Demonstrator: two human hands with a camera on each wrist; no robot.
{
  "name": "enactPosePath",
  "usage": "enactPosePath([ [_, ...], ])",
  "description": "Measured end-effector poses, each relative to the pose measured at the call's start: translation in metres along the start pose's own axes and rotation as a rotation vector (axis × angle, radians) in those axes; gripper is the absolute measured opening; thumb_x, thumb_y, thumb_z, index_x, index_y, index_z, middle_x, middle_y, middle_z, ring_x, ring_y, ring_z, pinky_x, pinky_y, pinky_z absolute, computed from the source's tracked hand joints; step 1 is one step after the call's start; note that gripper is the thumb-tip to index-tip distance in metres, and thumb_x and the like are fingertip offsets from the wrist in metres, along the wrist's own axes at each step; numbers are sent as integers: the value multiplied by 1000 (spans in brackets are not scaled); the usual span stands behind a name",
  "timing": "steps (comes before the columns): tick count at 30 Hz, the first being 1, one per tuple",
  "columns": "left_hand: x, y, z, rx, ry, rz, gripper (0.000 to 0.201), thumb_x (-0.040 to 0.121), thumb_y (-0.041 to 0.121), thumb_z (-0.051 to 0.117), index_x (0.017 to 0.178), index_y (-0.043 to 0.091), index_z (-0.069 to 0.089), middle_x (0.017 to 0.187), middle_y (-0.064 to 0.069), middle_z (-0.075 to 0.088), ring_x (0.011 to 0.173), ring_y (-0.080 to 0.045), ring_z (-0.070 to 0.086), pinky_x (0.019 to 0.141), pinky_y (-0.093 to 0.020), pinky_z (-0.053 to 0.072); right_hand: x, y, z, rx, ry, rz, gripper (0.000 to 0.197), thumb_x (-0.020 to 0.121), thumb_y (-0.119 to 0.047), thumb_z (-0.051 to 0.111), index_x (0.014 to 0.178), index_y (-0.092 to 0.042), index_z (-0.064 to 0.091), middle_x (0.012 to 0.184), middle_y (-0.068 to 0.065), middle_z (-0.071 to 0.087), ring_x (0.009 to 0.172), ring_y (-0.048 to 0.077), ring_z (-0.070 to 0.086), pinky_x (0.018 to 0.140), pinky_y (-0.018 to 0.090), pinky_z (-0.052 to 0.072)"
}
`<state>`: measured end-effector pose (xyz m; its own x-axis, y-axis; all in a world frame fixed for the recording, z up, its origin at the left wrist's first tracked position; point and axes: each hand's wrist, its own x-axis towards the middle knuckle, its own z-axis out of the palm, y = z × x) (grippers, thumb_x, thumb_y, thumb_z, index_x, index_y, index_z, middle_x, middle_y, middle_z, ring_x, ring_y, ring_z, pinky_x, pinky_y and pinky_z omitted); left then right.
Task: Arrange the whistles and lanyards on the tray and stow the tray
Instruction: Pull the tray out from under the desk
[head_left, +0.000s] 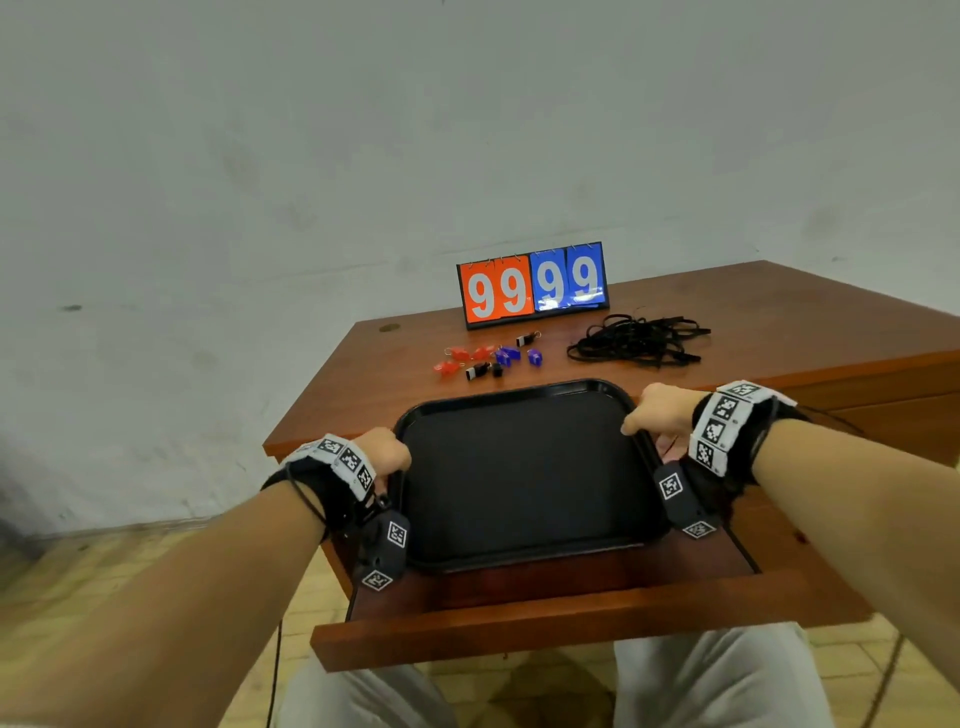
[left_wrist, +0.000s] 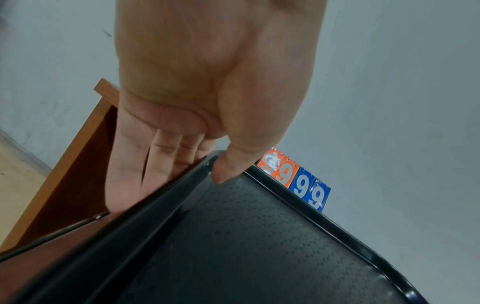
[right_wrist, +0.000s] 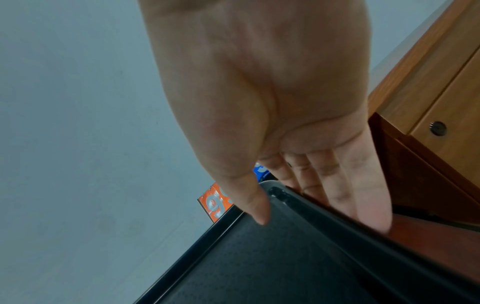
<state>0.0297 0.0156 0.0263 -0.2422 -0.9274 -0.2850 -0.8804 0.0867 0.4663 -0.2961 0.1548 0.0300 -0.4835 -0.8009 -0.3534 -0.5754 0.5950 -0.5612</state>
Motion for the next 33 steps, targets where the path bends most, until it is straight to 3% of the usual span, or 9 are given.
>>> enactPosePath([
  [5,4,13,-23,-7,10,19,17,88,7,56,96,-9,59,84,-25,63,65,-35,63,61,-35,51,4,-16,-20,79,-5,-20,40,90,-17,67,119,5,49,116,26,61,86,42,70,78,54,59],
  [8,16,19,-33,-27,-8,12,30,86,9,60,108,-11,61,83,-23,64,68,-37,66,62,-36,54,16,-24,-27,75,-30,-49,46,84,-21,68,122,3,55,110,29,67,89,49,70,81,62,55],
  [11,30,24,-40,-22,-14,15,23,86,12,62,99,-7,64,77,-17,63,73,-35,65,67,-35,53,33,-35,-32,40,-41,-88,56,83,-23,68,132,-4,49,104,24,70,85,48,68,80,63,53],
  [14,46,24,-45,0,-29,1,21,86,15,63,94,-4,64,81,-16,65,74,-31,63,63,-29,50,42,-48,-33,61,-41,-83,64,87,-23,68,143,-12,40,114,26,64,83,41,67,82,58,54],
  [17,66,21,-49,31,-54,-15,27,86,18,64,101,-4,65,93,-18,67,77,-31,64,67,-31,50,53,-57,-34,93,-45,-68,65,90,-21,67,147,-15,37,123,18,56,99,38,67,85,51,57],
  [24,104,20,-59,29,-142,-33,22,86,20,62,79,-1,63,74,-19,60,53,-30,55,47,-26,43,72,-72,-33,80,-97,-33,55,92,-19,66,141,-11,43,119,15,57,102,38,66,92,54,54],
  [27,119,20,-62,10,-173,-27,34,83,26,66,95,-6,66,89,-23,73,79,-43,71,70,-44,59,78,-80,-33,18,-115,-21,48,94,-20,63,138,-8,48,103,8,58,91,30,66,90,47,56],
  [29,126,21,-64,13,-179,-21,38,86,28,66,106,-4,63,98,-23,73,89,-42,72,85,-47,58,85,-85,-34,-27,-116,-15,47,95,-21,63,138,-7,49,113,12,60,101,37,68,93,50,55],
  [33,138,25,-66,34,-179,-13,33,91,25,62,101,-6,59,62,-17,61,50,-30,56,54,-29,45,99,-95,-35,-47,-120,2,44,94,-19,64,134,-5,52,116,19,65,103,41,68,92,51,55],
])
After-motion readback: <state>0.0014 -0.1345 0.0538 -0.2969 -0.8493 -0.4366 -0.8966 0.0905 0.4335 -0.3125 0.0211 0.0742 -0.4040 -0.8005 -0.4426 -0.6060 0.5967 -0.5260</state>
